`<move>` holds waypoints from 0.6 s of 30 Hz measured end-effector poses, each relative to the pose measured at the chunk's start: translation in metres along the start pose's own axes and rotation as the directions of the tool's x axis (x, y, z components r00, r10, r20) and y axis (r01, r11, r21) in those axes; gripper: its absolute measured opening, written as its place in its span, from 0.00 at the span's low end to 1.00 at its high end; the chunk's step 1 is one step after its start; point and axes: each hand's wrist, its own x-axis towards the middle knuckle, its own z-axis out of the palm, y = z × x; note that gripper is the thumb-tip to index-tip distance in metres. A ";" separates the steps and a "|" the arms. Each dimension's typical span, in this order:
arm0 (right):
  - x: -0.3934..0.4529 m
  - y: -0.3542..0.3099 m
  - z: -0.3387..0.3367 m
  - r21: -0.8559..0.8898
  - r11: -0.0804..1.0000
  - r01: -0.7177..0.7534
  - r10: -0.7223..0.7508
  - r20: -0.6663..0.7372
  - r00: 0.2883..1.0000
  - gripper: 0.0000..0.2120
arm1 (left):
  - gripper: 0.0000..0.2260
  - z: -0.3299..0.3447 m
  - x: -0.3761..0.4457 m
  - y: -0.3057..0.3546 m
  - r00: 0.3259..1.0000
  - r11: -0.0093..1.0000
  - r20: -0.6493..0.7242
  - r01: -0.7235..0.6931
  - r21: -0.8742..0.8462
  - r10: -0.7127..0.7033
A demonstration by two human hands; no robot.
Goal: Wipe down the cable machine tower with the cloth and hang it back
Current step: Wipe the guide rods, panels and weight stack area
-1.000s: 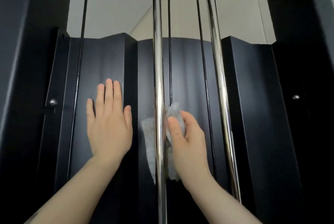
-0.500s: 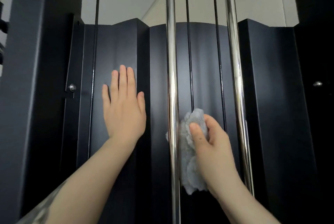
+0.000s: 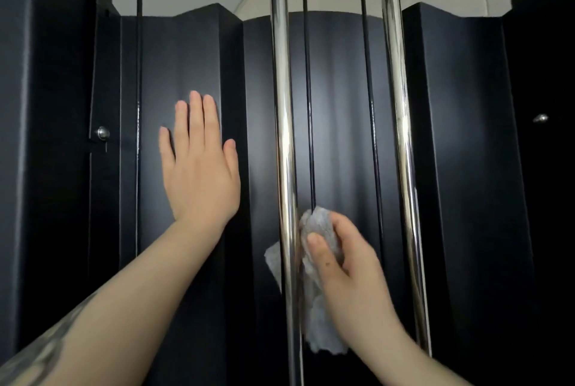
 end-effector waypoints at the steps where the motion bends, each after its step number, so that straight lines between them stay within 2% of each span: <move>1: 0.009 -0.006 -0.006 0.006 1.000 0.014 -0.014 0.002 1.000 0.07 | 0.26 0.000 0.000 0.000 1.000 1.000 0.001 -0.001 0.002 0.001; 5: 0.067 -0.049 -0.021 -0.021 0.987 0.157 -0.159 -0.131 0.979 0.05 | 0.26 0.000 0.000 0.000 1.000 1.000 0.005 -0.001 0.015 0.000; 7: 0.068 -0.045 -0.012 -0.048 0.987 0.151 -0.157 -0.159 0.975 0.07 | 0.26 -0.001 0.000 0.000 1.000 1.000 0.007 0.002 0.011 -0.002; 10: 0.009 -0.005 0.006 -0.005 0.999 0.035 -0.036 -0.146 0.989 0.07 | 0.26 -0.002 -0.002 0.000 1.000 1.000 0.006 0.005 -0.005 -0.005; 13: -0.051 0.012 0.011 0.202 0.962 -0.186 0.201 -0.056 0.978 0.08 | 0.26 -0.001 -0.009 0.000 1.000 1.000 -0.001 0.010 -0.010 -0.010; 14: -0.052 0.007 0.008 0.247 0.947 -0.208 0.228 -0.054 0.972 0.09 | 0.26 -0.001 -0.010 0.001 1.000 1.000 -0.001 0.013 -0.010 -0.013; 16: -0.030 -0.012 -0.003 0.190 0.977 -0.099 0.113 -0.066 0.991 0.08 | 0.26 0.000 -0.010 0.001 1.000 1.000 -0.002 0.014 -0.008 -0.014; 18: -0.002 -0.031 -0.010 0.129 0.991 -0.036 0.038 -0.018 0.999 0.07 | 0.26 -0.001 -0.009 0.001 1.000 1.000 0.001 0.013 -0.009 -0.013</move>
